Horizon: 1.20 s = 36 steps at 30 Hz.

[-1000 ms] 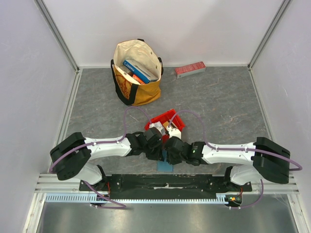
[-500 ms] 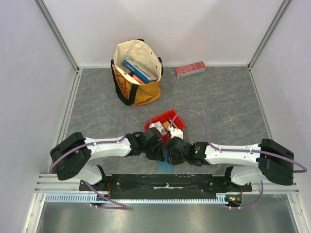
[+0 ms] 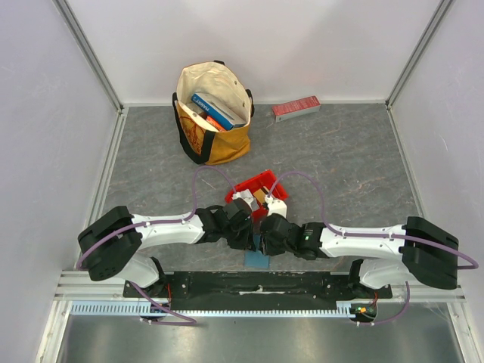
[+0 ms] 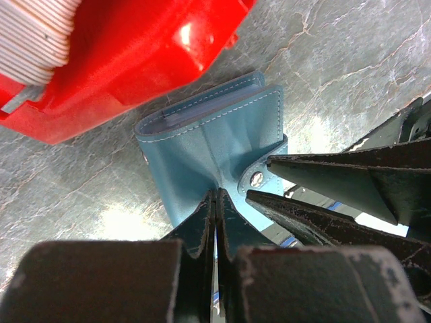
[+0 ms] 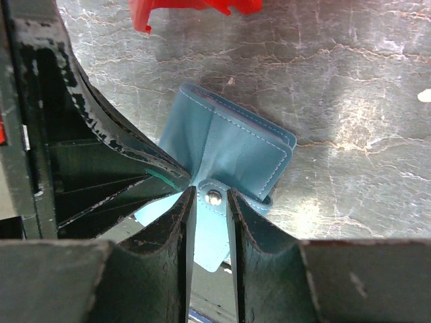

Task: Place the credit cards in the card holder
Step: Close the card holder at the corner of the board.

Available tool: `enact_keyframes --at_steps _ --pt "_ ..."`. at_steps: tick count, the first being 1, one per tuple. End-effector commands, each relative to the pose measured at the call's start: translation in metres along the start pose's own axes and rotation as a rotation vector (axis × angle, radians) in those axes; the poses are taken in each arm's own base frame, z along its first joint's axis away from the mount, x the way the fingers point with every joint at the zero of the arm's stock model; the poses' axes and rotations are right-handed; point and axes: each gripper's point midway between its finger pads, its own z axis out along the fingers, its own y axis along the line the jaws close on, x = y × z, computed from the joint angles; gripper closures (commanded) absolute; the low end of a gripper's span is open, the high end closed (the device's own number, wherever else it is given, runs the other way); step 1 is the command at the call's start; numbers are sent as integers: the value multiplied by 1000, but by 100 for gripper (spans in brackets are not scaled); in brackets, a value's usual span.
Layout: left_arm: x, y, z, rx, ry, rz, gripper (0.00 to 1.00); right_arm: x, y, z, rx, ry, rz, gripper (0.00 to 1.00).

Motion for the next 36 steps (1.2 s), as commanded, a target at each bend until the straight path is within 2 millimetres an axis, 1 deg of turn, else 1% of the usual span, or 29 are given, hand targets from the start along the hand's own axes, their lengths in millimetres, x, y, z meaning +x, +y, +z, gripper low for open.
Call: enact_keyframes --at_steps 1,11,18,23,28,36 --pt "2 4 2 -15 -2 -11 98 -5 8 1 -25 -24 9 69" --pt "2 6 3 -18 -2 -12 98 2 4 2 6 35 -48 71" --pt "2 4 3 -11 1 -9 98 6 3 1 12 55 -64 73" --pt "4 7 2 -19 -3 -16 98 4 2 -2 10 49 -72 73" --pt "3 5 2 -11 -5 -16 98 1 1 -2 15 32 -59 72" --pt "2 5 2 -8 -7 -14 98 -10 5 -5 3 -20 -30 69"
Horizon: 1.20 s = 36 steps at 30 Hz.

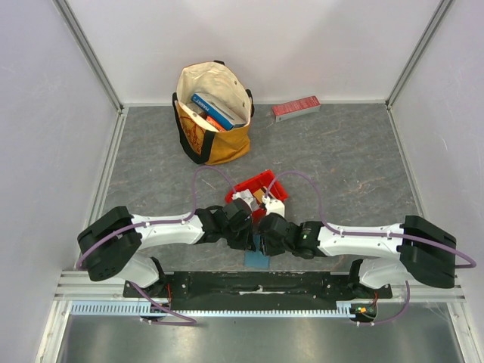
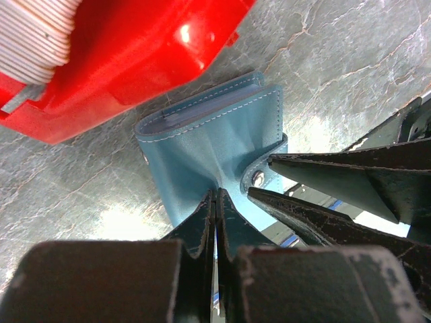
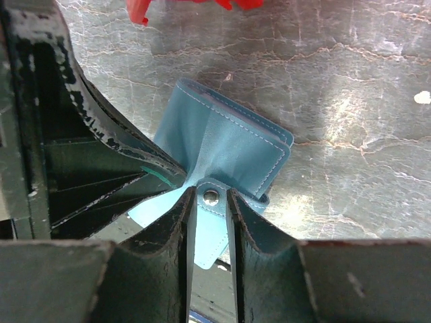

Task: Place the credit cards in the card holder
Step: Close the card holder at the corner of the board.

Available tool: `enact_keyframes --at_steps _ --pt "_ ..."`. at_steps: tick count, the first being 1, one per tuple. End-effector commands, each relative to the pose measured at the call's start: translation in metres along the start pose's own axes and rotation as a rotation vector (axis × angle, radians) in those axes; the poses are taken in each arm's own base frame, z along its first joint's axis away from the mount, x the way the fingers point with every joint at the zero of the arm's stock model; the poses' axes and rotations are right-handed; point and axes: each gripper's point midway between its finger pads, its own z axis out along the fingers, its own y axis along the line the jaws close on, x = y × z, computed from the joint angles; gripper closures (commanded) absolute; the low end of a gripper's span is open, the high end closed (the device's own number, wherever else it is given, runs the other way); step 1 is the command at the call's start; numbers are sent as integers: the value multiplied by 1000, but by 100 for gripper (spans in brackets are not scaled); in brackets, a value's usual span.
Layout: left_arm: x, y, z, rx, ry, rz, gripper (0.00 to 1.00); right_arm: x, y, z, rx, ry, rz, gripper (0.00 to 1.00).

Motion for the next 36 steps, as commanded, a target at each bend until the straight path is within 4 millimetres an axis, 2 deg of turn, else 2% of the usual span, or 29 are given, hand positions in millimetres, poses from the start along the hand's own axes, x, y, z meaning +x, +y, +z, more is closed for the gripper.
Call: enact_keyframes --at_steps 1,16,27,36 --pt "2 5 2 -12 -2 -14 98 -13 6 -6 -13 -49 12 69" --pt "2 3 1 -8 -5 -9 98 -3 16 -1 -47 19 -23 69" --pt "1 4 1 -11 -8 -11 98 8 15 0 -24 72 -68 80" --pt "1 4 1 -12 -7 -11 98 31 7 6 32 105 -93 86"
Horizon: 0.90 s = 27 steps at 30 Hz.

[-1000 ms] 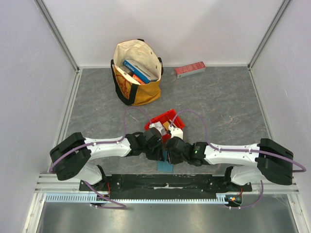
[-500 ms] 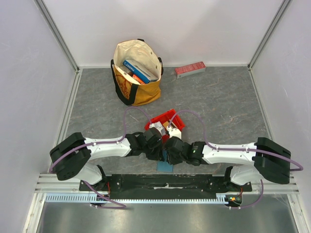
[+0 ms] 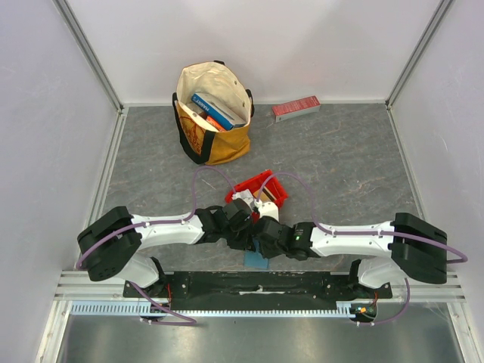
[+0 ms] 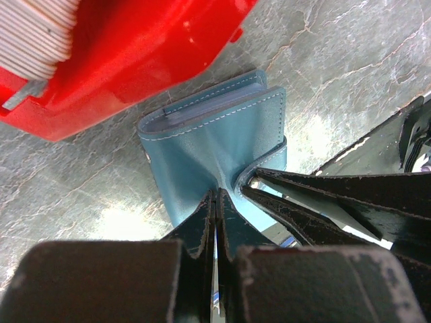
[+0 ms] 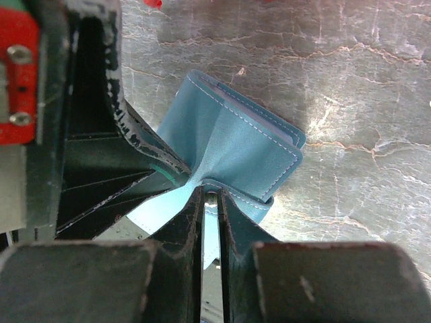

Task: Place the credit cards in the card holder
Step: Close the card holder at the corner of the board.

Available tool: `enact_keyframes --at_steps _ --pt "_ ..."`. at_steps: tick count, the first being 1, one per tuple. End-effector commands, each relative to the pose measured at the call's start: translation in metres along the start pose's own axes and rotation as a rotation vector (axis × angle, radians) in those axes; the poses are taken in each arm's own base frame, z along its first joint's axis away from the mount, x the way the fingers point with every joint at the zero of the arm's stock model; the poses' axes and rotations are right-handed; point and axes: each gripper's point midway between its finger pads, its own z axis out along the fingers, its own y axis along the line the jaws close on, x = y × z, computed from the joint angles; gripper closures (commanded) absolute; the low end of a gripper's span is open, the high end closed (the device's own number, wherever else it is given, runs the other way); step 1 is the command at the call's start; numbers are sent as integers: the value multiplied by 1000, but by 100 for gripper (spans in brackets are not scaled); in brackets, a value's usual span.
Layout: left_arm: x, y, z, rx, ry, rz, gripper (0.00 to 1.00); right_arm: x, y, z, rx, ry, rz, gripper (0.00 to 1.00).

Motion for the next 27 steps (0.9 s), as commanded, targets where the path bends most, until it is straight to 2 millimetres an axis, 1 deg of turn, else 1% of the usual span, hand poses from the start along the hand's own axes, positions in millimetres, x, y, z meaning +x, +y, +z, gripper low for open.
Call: enact_keyframes --at_steps 1,5,11,16,22,27 --pt "1 4 1 -12 -8 -11 98 23 1 3 19 66 -14 86" --pt "1 4 1 -13 -9 -13 98 30 -11 5 71 70 -17 89" --pt "2 5 1 -15 -7 -13 98 42 -23 9 121 88 -21 92" --pt "2 5 1 -15 -7 -18 98 51 -35 9 175 92 -18 94" --pt "2 5 1 -18 -6 -17 98 59 -49 9 239 105 -26 94" --pt "3 6 2 -21 -4 -20 98 60 -58 8 284 99 -28 93"
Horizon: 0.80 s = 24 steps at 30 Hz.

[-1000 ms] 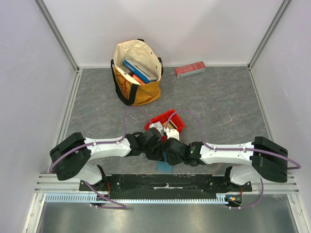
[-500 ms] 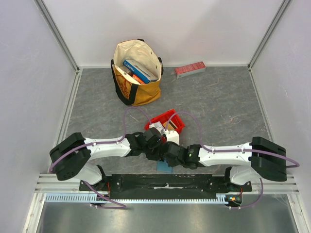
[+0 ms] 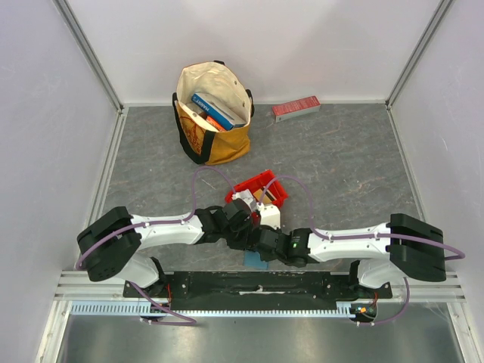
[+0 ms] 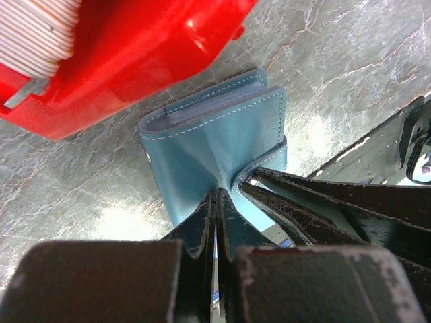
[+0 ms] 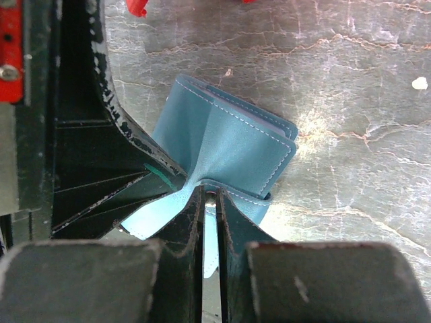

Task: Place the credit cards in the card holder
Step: Close the card holder at the corner of the board.

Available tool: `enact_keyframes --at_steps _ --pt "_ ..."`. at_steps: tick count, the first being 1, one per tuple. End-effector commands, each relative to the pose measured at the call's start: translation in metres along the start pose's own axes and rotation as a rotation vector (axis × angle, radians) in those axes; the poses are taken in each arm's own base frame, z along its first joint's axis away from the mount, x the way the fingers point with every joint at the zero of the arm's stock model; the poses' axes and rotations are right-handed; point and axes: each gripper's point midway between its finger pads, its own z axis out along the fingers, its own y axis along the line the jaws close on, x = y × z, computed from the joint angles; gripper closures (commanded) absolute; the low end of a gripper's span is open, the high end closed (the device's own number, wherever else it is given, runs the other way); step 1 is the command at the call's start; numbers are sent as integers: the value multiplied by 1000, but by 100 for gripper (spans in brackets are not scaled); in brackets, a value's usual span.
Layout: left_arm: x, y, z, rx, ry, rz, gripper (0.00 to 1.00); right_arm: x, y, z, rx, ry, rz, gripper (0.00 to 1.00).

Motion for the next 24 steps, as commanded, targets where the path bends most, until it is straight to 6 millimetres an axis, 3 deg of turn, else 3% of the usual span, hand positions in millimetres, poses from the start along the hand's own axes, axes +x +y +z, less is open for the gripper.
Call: enact_keyframes --at_steps 1,6,10,15,18,23,24 --pt "2 6 2 -20 -3 -22 98 56 -59 5 204 178 -90 93" --pt "3 8 2 -27 -4 -24 98 76 -79 7 267 223 -122 96" --pt "2 7 2 -23 -5 -26 98 92 -72 14 241 227 -93 95" --pt "2 6 1 -20 -8 -21 98 98 -72 18 261 210 -91 93" --pt "2 6 -1 -18 -17 -21 98 87 -65 17 242 169 -79 87" --pt "-5 2 -8 -3 -55 -16 96 30 -33 -3 113 -37 5 73" --pt "-7 0 -10 6 -66 -14 95 20 -28 -8 91 -72 13 66"
